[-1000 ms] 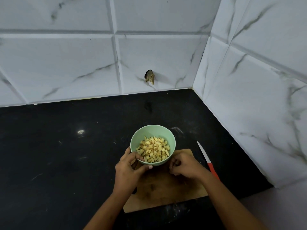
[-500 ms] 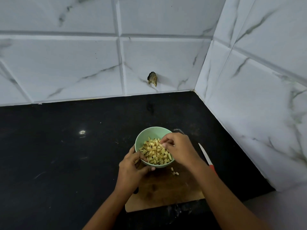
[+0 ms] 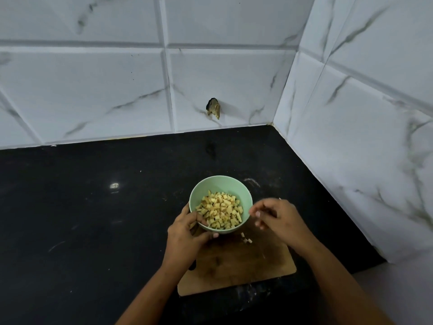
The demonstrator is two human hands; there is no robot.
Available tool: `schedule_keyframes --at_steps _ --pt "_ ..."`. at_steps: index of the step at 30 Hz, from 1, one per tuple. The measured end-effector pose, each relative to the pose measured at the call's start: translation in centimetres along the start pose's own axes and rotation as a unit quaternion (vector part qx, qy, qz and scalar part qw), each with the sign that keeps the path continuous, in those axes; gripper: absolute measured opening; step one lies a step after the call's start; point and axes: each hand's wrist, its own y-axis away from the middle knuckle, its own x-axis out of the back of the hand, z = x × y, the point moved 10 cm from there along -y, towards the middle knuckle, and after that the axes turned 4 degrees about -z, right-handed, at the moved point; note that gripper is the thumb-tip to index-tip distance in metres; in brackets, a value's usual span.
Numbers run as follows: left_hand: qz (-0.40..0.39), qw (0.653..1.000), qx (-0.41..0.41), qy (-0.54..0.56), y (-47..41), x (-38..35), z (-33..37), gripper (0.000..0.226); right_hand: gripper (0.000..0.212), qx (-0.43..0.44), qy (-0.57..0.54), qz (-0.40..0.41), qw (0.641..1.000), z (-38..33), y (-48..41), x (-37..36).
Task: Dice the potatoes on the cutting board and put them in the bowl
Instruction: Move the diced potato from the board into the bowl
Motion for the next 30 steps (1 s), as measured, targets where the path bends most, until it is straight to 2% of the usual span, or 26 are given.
schedule_keyframes --at_steps 2,4,6,9,12,18,21,25,30 --pt "-0.001 1.0 0.0 -0.003 0.0 0.0 0.0 0.03 0.027 -0.026 0.047 -0.077 0.996 2.1 1.6 -1.7" --pt "-0.002 1.0 -0.004 -0.008 -0.1 -0.1 0.1 0.029 0.036 -0.002 0.188 -0.128 0.974 3.8 2.1 -3.9" --pt "-0.002 1.0 -0.002 -0.013 -0.2 -0.1 0.1 0.029 0.048 0.047 0.285 -0.155 0.945 5.0 1.7 -6.3" --pt "-0.005 1.0 -0.004 -0.018 -0.3 -0.2 0.1 0.029 0.045 0.103 0.37 -0.128 0.914 6.1 1.1 -8.2" --pt "-0.01 1.0 0.006 -0.017 -0.4 -0.2 0.0 0.029 0.035 0.086 0.368 -0.095 0.921 5.9 0.9 -7.3" --pt "-0.017 1.0 0.017 -0.019 -0.4 -0.2 -0.1 0.029 0.02 0.055 0.379 -0.118 0.916 4.7 0.5 -6.3" --pt "-0.016 1.0 0.016 -0.019 -0.4 -0.2 0.0 0.029 0.013 0.009 0.361 -0.113 0.925 5.2 0.2 -5.8" --pt "-0.015 1.0 0.014 -0.003 -0.4 -0.1 -0.1 0.03 0.012 -0.049 0.334 -0.112 0.935 6.2 -0.2 -5.4" --pt "-0.011 1.0 0.007 0.007 -0.1 0.1 -0.1 0.029 0.014 -0.081 0.356 -0.129 0.922 6.8 -0.5 -5.7"
